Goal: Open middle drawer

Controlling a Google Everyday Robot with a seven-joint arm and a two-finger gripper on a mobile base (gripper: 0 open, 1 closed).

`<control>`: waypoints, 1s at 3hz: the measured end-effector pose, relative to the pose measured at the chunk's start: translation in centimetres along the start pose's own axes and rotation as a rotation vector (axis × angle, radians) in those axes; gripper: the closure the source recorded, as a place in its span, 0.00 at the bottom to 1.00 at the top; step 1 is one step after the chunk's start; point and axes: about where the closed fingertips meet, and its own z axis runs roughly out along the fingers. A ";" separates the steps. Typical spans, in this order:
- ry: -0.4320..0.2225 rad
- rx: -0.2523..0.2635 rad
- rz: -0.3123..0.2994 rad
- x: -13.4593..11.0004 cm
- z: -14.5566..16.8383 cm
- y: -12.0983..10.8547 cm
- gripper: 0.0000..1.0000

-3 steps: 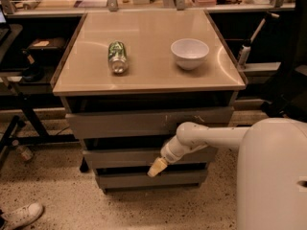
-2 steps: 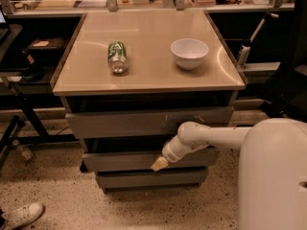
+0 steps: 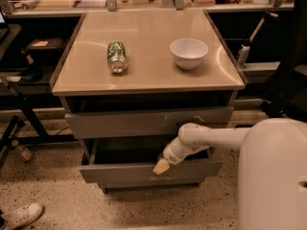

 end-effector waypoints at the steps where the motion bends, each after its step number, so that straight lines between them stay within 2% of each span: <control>1: 0.000 0.000 0.000 0.0 0.0 0.0 1.00; 3: 0.015 -0.021 0.050 1.8 -1.0 1.8 1.00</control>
Offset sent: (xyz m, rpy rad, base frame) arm -0.0554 -0.0308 0.0163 -0.0005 0.1161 -0.0650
